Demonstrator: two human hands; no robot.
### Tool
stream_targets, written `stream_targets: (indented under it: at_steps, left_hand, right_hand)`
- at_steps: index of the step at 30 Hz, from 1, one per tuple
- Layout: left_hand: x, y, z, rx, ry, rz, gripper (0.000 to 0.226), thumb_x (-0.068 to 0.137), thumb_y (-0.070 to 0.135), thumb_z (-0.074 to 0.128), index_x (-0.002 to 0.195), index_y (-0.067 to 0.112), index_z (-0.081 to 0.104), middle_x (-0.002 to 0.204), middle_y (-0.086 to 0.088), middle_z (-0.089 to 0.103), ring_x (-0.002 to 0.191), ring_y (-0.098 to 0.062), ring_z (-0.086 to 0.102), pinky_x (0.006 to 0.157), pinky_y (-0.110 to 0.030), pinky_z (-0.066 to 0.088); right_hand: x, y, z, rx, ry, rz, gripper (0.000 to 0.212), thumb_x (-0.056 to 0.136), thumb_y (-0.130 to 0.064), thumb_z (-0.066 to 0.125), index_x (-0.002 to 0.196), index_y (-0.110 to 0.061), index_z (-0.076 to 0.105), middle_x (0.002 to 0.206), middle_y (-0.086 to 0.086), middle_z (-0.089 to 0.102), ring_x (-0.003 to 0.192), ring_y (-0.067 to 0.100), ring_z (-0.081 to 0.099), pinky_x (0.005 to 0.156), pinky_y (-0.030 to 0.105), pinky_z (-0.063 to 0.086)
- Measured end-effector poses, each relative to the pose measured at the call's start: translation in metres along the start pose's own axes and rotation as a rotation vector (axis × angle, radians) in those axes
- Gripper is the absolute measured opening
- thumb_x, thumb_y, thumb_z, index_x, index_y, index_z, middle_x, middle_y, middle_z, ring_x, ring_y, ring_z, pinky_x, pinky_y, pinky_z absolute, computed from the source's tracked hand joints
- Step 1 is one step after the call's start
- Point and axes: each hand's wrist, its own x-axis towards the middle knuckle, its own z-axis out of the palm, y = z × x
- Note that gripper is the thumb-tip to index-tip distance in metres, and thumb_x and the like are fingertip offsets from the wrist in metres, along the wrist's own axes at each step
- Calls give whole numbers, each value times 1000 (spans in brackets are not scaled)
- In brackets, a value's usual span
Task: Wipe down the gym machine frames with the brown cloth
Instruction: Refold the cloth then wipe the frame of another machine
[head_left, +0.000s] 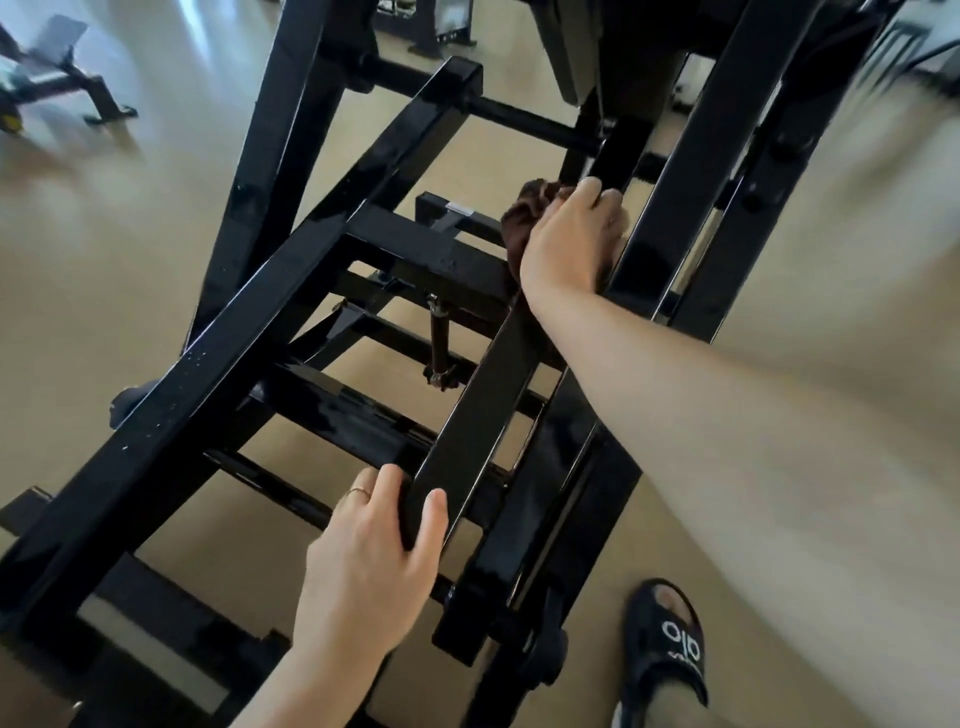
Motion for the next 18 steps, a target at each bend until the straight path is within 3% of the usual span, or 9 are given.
stream_targets:
  at_steps: [4, 7, 10, 15, 18]
  left_hand:
    - [4, 0, 1, 15, -1, -16, 37, 94, 66, 26, 94, 35, 46, 84, 16, 47, 70, -3, 52, 55, -19, 38]
    - [4, 0, 3, 24, 1, -19, 31, 98, 60, 33, 95, 32, 47, 85, 15, 46, 71, -4, 52, 58, -27, 46]
    - [6, 3, 0, -5, 12, -14, 29, 100, 57, 36, 95, 30, 47, 86, 15, 46, 71, -5, 52, 59, -32, 50]
    - [3, 4, -1, -9, -5, -30, 33, 99, 58, 34, 96, 29, 47, 89, 12, 49, 74, -7, 53, 60, -31, 49]
    - [-1, 4, -2, -8, -7, -35, 34, 99, 60, 33, 97, 29, 47, 89, 14, 49, 72, -5, 52, 55, -19, 37]
  right_hand:
    - [40, -7, 10, -90, -3, 27, 39, 106, -21, 42, 145, -13, 43, 148, 19, 44, 136, 37, 42, 101, 43, 42]
    - [33, -7, 13, -149, -51, -40, 46, 103, -21, 48, 149, -23, 41, 153, 21, 39, 140, 42, 38, 109, 53, 37]
    - [-2, -2, 10, -138, -77, -135, 44, 101, -17, 54, 143, -30, 51, 161, 19, 31, 149, 46, 26, 114, 62, 32]
    - [-39, 4, -5, 25, -109, -65, 38, 105, -16, 48, 141, -25, 56, 166, 16, 21, 151, 43, 19, 114, 48, 44]
    - [-47, 4, -13, -29, -193, -95, 46, 107, -38, 39, 149, -22, 46, 167, 22, 12, 153, 46, 12, 120, 50, 34]
